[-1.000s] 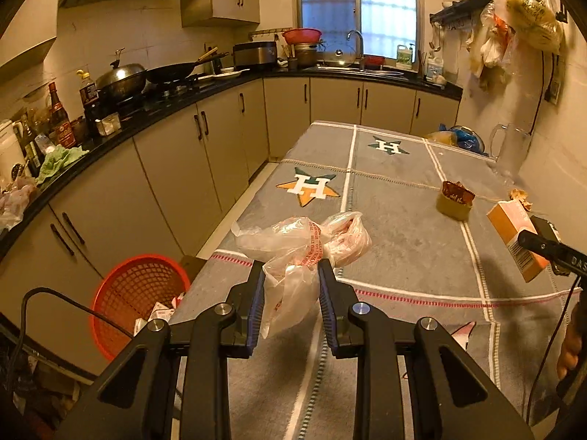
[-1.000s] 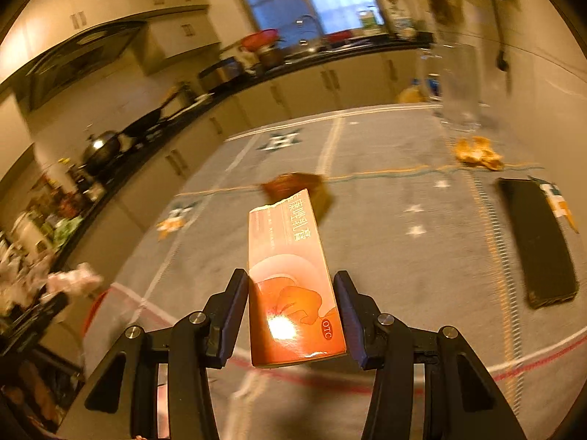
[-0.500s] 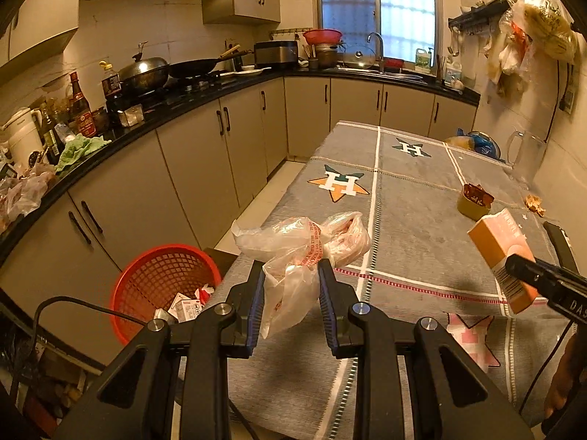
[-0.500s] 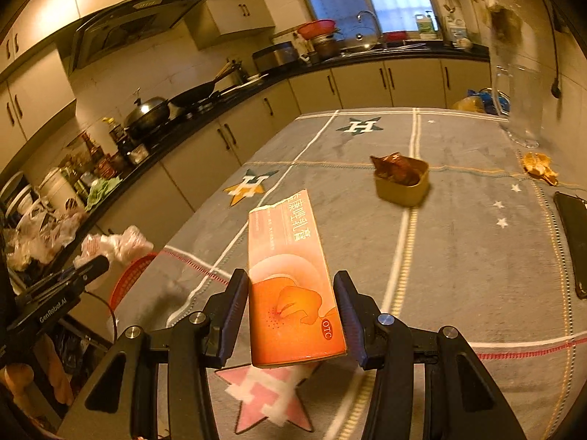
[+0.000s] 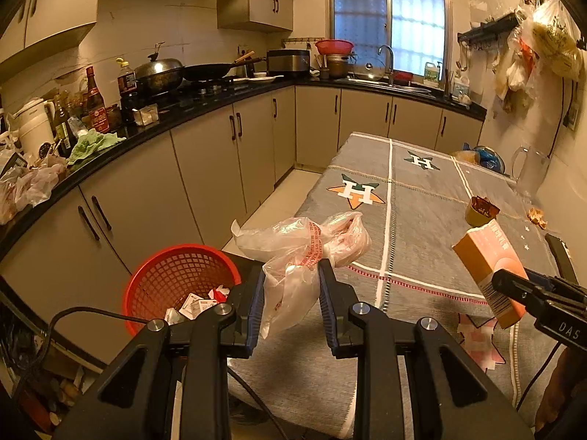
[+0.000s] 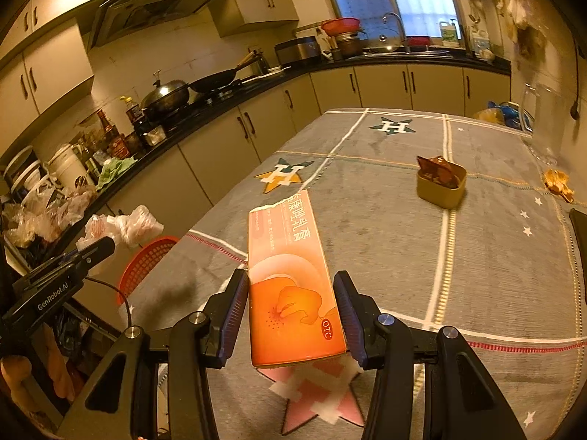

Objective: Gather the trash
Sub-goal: 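Lift the plastic bag and orange box and turn both tools toward the wastebasket, then move both held items over the red wastebasket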

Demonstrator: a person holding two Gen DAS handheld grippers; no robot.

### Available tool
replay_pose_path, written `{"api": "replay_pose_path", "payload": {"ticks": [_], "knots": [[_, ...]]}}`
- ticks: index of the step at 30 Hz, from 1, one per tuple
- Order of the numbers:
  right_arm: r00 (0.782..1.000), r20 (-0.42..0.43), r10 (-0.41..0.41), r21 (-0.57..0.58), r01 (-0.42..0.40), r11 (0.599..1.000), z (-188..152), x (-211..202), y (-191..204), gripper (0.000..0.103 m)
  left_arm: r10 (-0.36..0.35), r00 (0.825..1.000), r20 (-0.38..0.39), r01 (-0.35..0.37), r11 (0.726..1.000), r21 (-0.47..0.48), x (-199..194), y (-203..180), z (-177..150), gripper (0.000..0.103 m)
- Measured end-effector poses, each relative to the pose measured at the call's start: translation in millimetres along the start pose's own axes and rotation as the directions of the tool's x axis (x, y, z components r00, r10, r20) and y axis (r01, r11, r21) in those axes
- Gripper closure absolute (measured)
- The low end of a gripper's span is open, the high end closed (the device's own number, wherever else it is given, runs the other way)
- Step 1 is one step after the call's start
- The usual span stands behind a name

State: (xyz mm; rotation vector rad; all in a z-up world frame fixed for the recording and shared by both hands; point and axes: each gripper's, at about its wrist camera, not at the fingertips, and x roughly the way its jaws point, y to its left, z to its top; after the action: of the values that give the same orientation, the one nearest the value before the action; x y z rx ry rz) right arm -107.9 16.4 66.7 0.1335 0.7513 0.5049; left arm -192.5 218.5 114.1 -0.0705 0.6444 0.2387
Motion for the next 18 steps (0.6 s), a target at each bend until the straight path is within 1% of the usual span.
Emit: {"api": "replay_pose_path", "payload": {"ticks": [7, 13, 17, 18], "knots": [[1.0, -0.002, 0.01, -0.038, -0.01, 0.999, -0.7, 1.6, 22.1, 0.051, -0.01, 0.999, 0.033, 0.01, 1.0, -0.017, -14.7, 10.9, -1.3, 0.076], [1.0, 0.0, 0.02, -0.066, -0.02, 0.998, -2.1, 1.7, 36.1, 0.051, -0.033, 0.998, 0.057, 0.035, 0.999, -0.038, -27.6, 22.8, 0.5, 0.076], [1.0, 0.004, 0.029, -0.086, -0.029, 0.996, -4.1, -0.6, 47.3, 0.051, -0.028, 0.997, 0.074, 0.032, 0.998, -0.049, -38.3, 28.3, -1.7, 0.076], [1.0, 0.005, 0.031, -0.09, -0.031, 0.996, -4.4, -1.0, 50.0, 0.051, -0.038, 0.996, 0.076, 0.042, 0.998, -0.056, -41.4, 31.0, -1.9, 0.076]]}}
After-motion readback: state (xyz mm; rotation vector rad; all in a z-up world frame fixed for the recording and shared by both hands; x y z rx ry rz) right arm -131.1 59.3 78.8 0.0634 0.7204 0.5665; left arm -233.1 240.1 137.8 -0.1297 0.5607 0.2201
